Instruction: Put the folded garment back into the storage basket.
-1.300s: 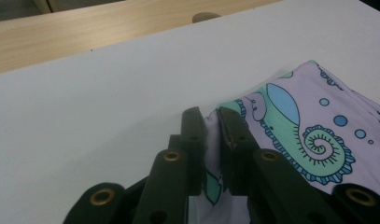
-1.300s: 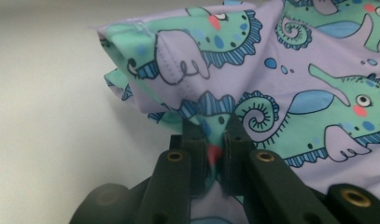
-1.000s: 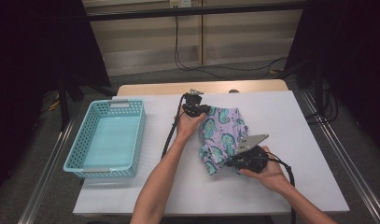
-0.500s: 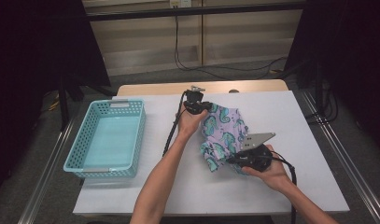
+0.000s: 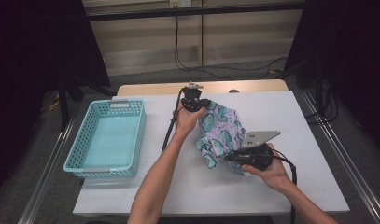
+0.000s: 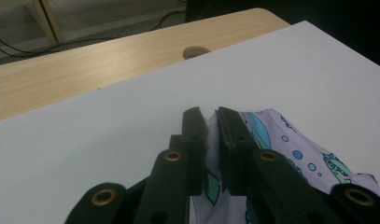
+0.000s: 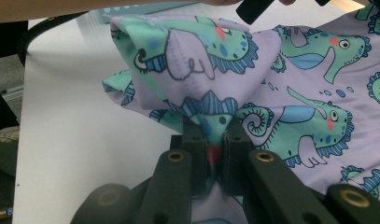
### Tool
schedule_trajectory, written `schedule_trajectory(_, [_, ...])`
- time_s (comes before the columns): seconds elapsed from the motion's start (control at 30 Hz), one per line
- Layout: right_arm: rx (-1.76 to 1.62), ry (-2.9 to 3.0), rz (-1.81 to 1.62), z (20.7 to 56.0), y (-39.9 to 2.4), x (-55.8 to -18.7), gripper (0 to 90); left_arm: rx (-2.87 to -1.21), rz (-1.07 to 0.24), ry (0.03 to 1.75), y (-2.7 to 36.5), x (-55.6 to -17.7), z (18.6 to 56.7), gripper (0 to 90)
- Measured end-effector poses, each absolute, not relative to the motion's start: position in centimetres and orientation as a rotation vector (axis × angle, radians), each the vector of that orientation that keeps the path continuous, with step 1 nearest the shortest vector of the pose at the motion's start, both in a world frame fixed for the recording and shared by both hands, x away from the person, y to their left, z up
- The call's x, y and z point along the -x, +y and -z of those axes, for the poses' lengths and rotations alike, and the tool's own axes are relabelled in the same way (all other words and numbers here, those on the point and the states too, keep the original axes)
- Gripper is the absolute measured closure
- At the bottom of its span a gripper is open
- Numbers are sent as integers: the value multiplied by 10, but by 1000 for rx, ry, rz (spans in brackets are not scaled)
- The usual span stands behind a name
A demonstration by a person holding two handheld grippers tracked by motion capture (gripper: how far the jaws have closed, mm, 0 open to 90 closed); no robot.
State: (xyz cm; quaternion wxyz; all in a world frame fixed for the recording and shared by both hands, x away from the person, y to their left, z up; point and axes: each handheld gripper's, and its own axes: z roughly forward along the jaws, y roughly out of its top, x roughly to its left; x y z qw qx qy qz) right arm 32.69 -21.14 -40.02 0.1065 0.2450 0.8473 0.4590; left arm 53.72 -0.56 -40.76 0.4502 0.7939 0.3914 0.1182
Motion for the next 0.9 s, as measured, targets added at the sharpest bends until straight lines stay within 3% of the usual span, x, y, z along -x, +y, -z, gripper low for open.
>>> schedule_trajectory(0.9, [-652,2396,-1469,373,-201,-318,839,-1935,-334,955,7,-532,375,821])
